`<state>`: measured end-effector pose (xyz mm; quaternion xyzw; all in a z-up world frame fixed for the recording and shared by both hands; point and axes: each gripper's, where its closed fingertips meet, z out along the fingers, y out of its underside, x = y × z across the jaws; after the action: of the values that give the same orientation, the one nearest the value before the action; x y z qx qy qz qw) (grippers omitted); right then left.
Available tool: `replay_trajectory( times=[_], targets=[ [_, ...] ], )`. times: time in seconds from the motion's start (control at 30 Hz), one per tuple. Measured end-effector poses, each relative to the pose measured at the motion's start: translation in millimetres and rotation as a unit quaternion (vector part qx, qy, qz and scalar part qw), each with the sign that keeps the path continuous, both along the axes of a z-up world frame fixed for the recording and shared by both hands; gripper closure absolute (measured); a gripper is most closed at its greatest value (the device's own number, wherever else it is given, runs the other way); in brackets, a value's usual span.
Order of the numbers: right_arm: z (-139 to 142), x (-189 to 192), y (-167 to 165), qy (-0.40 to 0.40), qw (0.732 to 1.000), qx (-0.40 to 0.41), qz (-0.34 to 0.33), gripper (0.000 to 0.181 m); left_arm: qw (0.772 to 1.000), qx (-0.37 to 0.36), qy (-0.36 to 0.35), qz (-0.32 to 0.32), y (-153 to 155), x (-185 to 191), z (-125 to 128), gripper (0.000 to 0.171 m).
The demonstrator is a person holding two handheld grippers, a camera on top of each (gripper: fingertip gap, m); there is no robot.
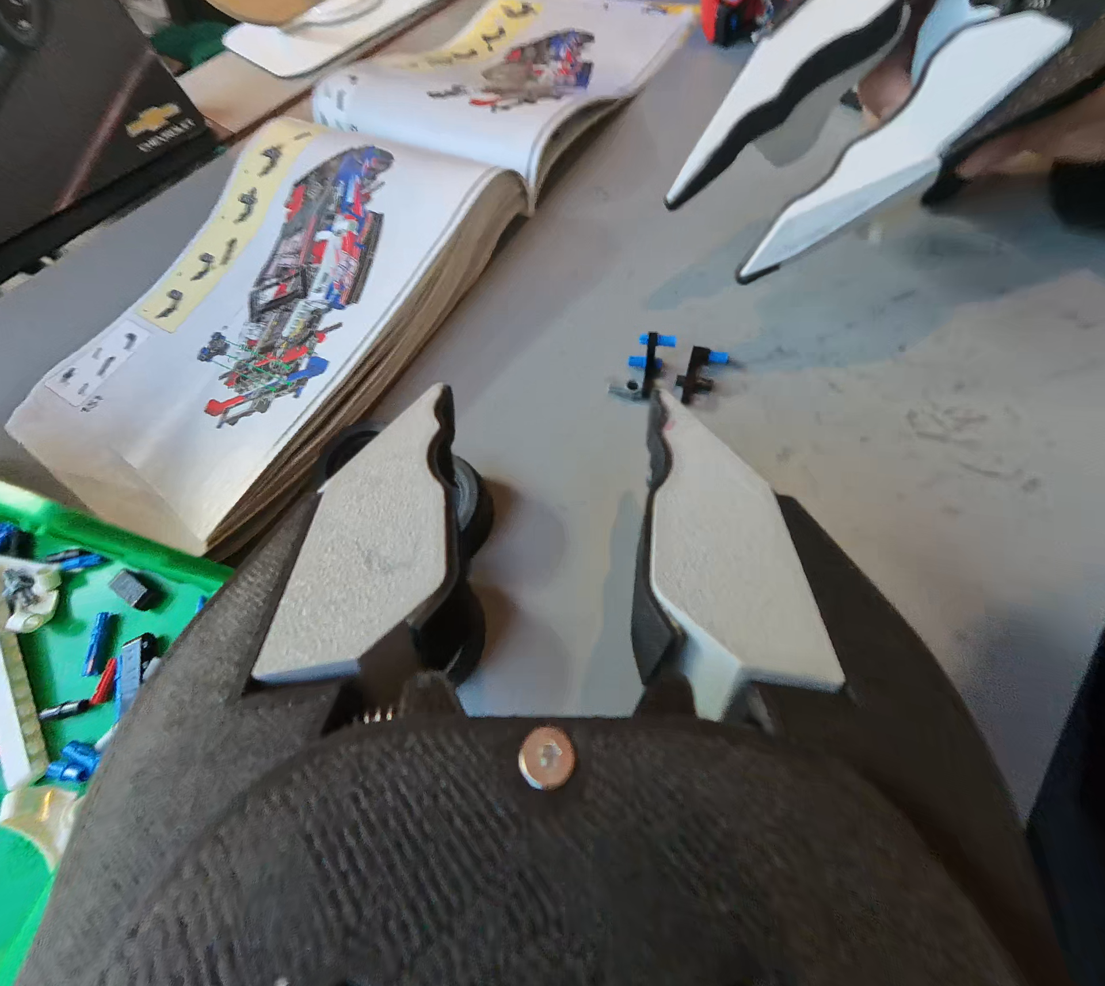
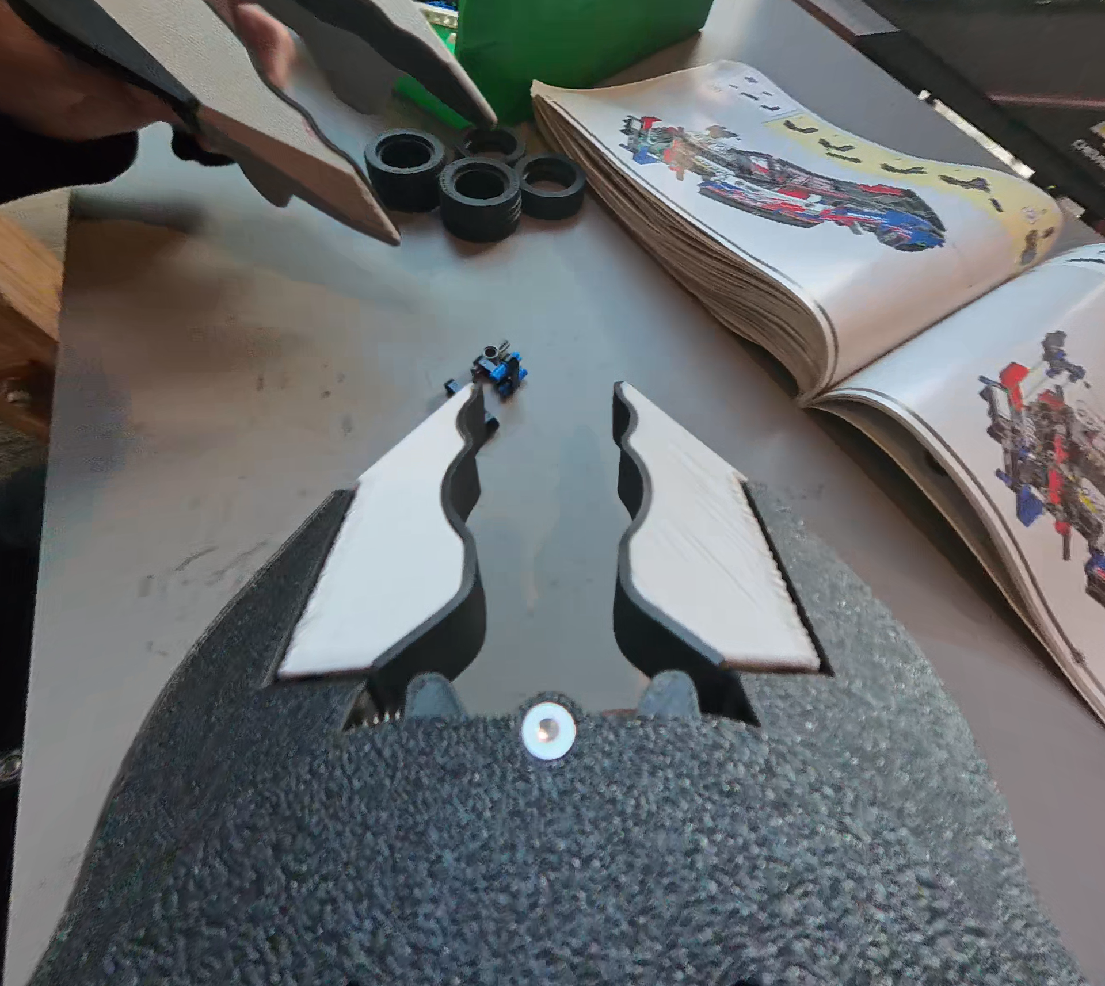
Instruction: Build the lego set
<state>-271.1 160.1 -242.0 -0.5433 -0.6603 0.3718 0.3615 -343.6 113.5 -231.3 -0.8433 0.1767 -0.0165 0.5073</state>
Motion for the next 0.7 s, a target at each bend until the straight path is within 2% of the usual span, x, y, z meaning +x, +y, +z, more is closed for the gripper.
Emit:
replay_trajectory(
  times=[0.07, 0.23, 0.37, 0.47, 0.6, 0.7],
  targets=[
    [-1, 0, -5, -0.016, 1.000, 0.008, 0.021, 0.133, 0.999, -0.028, 0.005, -0.031, -1, 8, -11, 0.091],
    [-3, 1, -16, -0.070, 0.992, 0.070, 0.082, 0.126, 0.992, -0.068, 0.012, -0.102, -5, 32, -36, 0.095],
    [-2, 6, -12, -0.108, 0.984, 0.095, 0.110, 0.126, 0.988, -0.085, 0.051, -0.115, -4, 37, -47, 0.096],
    [-4, 7, -6, -0.139, 0.975, 0.115, 0.128, 0.124, 0.986, -0.087, 0.070, -0.126, -2, 42, -50, 0.103],
    [-10, 1, -15, -0.159, 0.966, 0.111, 0.169, 0.124, 0.985, -0.093, 0.064, -0.132, 1, 45, -52, 0.112],
    [-26, -4, -16, -0.191, 0.957, 0.119, 0.182, 0.127, 0.985, -0.098, 0.058, -0.129, 6, 43, -52, 0.114]
  ],
)
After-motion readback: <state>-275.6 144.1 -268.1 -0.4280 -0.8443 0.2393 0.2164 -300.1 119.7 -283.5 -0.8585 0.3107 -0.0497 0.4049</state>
